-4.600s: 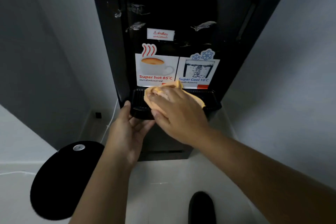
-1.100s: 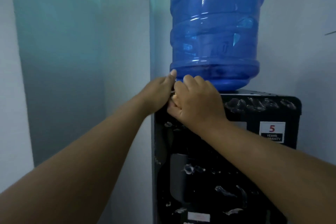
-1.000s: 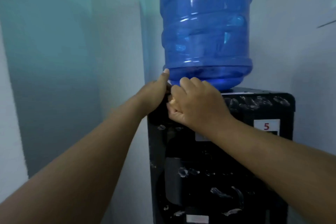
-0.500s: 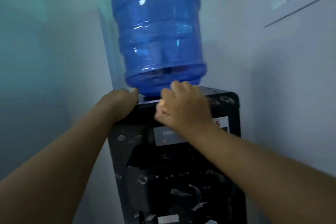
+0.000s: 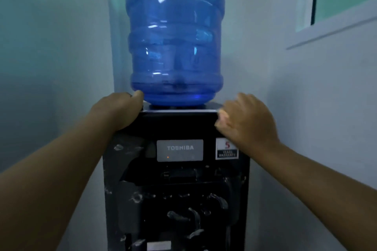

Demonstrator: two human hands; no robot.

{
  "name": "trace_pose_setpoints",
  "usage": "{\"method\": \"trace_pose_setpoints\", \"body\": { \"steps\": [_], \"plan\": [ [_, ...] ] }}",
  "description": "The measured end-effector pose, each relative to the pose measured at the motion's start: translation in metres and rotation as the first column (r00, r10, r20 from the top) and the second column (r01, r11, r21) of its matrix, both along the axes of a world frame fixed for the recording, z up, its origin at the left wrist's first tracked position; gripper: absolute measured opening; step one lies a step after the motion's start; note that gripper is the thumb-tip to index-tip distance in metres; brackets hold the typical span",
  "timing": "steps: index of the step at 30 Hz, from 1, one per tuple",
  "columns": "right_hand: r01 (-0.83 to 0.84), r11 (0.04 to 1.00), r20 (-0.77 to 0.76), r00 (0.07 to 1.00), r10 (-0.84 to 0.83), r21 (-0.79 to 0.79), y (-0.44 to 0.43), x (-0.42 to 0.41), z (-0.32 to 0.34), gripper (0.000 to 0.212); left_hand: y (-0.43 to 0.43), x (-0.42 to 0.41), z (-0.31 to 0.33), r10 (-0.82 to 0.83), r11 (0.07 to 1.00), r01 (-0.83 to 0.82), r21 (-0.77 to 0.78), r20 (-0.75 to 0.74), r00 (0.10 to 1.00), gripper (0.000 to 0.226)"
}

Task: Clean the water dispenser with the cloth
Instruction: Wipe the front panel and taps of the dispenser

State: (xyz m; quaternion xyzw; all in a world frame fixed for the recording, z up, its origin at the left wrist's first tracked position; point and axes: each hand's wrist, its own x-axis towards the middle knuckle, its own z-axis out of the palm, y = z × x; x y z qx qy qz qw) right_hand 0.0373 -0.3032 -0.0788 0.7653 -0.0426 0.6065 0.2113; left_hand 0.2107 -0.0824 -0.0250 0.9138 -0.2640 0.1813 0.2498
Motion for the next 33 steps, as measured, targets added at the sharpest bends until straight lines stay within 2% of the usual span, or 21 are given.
{"method": "trace_pose_setpoints", "body": {
  "steps": [2, 4, 7, 9, 11, 15, 18, 21, 22, 25, 26, 27, 28, 29, 31, 33],
  "plan": [
    [0.021, 0.997, 0.021, 1.0, -0.022, 0.077, -0.007, -0.012, -0.002, 0.017, 0.005, 0.005, -0.001, -0.014, 0.999, 0.012, -0.052, -0.05, 0.999, 0.043],
    [0.02, 0.988, 0.063, 0.998, -0.03, 0.152, 0.019, 0.006, 0.0, 0.018, 0.004, 0.006, 0.0, -0.039, 0.995, 0.031, -0.094, -0.084, 0.996, 0.053],
    [-0.065, 0.997, 0.046, 0.997, 0.063, 0.048, 0.071, 0.055, 0.005, 0.017, 0.004, -0.002, 0.005, -0.039, 0.987, 0.023, -0.156, -0.1, 0.994, 0.054],
    [-0.073, 0.997, -0.063, 0.995, 0.071, -0.031, 0.064, 0.05, 0.006, 0.018, 0.002, -0.001, 0.005, -0.043, 0.987, 0.027, -0.157, -0.102, 0.994, 0.052],
    [-0.042, 0.999, -0.132, 0.99, 0.042, 0.003, 0.029, 0.023, 0.002, 0.022, 0.003, 0.004, 0.003, -0.067, 0.989, 0.053, -0.139, -0.097, 0.993, 0.055],
    [0.015, 0.991, -0.018, 1.0, -0.013, 0.135, -0.002, -0.014, -0.003, 0.025, 0.007, 0.014, -0.002, -0.105, 0.987, 0.095, -0.132, -0.069, 0.992, 0.047],
    [-0.029, 0.993, 0.007, 1.0, 0.028, 0.113, 0.034, 0.027, 0.0, 0.021, 0.004, 0.023, -0.001, -0.076, 0.985, 0.066, -0.159, -0.058, 0.995, 0.035],
    [-0.042, 0.999, -0.137, 0.99, 0.04, -0.01, 0.016, 0.018, 0.001, 0.025, 0.0, 0.023, 0.0, -0.059, 0.989, 0.054, -0.135, -0.033, 0.998, 0.052],
    [-0.016, 1.0, -0.179, 0.984, 0.019, 0.019, -0.006, 0.002, 0.0, 0.027, 0.001, 0.022, 0.001, -0.047, 0.991, 0.043, -0.128, -0.028, 0.998, 0.059],
    [0.201, 0.924, -0.222, 0.966, -0.132, 0.324, -0.071, -0.063, 0.0, 0.041, 0.005, 0.013, -0.001, -0.033, 0.992, 0.031, -0.124, -0.016, 0.999, 0.059],
    [0.192, 0.885, -0.155, 0.978, -0.138, 0.423, -0.08, -0.08, 0.003, 0.044, 0.004, 0.01, -0.002, -0.028, 0.992, 0.026, -0.126, -0.018, 0.999, 0.057],
    [0.102, 0.878, -0.042, 0.995, -0.093, 0.468, -0.078, -0.088, 0.009, 0.046, 0.002, 0.006, -0.002, -0.016, 0.991, 0.013, -0.13, -0.019, 1.0, 0.056],
    [-0.033, 0.907, 0.093, 0.996, -0.007, 0.419, -0.066, -0.086, 0.017, 0.045, 0.003, 0.005, -0.001, -0.004, 0.991, 0.001, -0.13, -0.018, 1.0, 0.056],
    [-0.14, 0.929, 0.16, 0.983, 0.089, 0.343, -0.046, -0.079, 0.023, 0.042, 0.001, 0.003, -0.001, 0.002, 0.992, -0.004, -0.123, -0.015, 1.0, 0.056],
    [-0.251, 0.953, 0.088, 0.967, 0.239, 0.171, 0.001, -0.049, 0.031, 0.038, 0.001, 0.006, 0.0, 0.019, 0.991, -0.023, -0.131, -0.025, 0.999, 0.058],
    [-0.213, 0.974, -0.095, 0.971, 0.22, 0.079, 0.028, -0.017, 0.025, 0.034, 0.003, 0.007, -0.001, 0.014, 0.991, -0.016, -0.129, -0.021, 1.0, 0.059]
  ]
}}
